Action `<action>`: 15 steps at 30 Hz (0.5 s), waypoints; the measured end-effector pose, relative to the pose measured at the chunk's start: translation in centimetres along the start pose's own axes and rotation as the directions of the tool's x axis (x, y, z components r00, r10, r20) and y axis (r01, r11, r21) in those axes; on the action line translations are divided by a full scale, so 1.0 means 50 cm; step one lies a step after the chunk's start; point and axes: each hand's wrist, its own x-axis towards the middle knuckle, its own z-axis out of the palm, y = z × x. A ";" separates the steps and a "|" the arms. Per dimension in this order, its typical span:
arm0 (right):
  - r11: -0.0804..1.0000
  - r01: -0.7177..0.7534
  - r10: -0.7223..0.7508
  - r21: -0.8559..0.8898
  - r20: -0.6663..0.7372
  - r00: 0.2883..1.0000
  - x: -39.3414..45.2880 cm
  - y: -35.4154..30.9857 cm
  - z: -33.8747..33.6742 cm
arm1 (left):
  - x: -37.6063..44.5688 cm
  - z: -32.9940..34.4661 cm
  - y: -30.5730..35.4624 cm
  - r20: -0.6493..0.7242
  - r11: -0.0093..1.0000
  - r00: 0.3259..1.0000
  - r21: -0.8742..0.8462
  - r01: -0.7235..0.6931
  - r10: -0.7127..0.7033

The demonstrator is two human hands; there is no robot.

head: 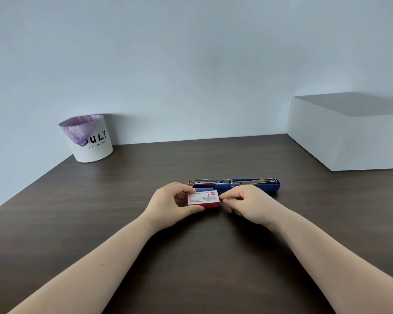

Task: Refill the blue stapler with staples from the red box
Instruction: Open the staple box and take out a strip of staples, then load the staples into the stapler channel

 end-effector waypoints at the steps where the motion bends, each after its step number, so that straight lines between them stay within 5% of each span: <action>1: 1.000 -0.007 0.007 -0.002 -0.029 1.000 0.001 0.001 -0.001 | 0.001 0.000 -0.001 0.011 0.999 1.000 0.034 -0.007 0.007; 4: 0.994 -0.076 0.084 0.083 -0.096 0.992 0.008 0.003 -0.008 | 0.001 0.001 -0.002 0.060 0.991 0.997 0.123 -0.055 0.048; 8: 0.920 -0.227 0.228 0.320 0.033 0.973 0.007 -0.004 -0.025 | 0.001 0.000 -0.002 0.078 0.990 0.996 0.126 -0.061 0.051; 11: 0.938 -0.213 0.207 0.272 0.053 0.977 0.005 0.006 -0.029 | 0.001 -0.001 -0.003 0.087 0.990 0.995 0.128 -0.058 0.047; 15: 0.980 -0.120 0.144 0.158 -0.154 0.977 0.003 0.007 -0.027 | 0.000 -0.005 -0.001 0.109 0.990 0.993 0.123 -0.066 0.053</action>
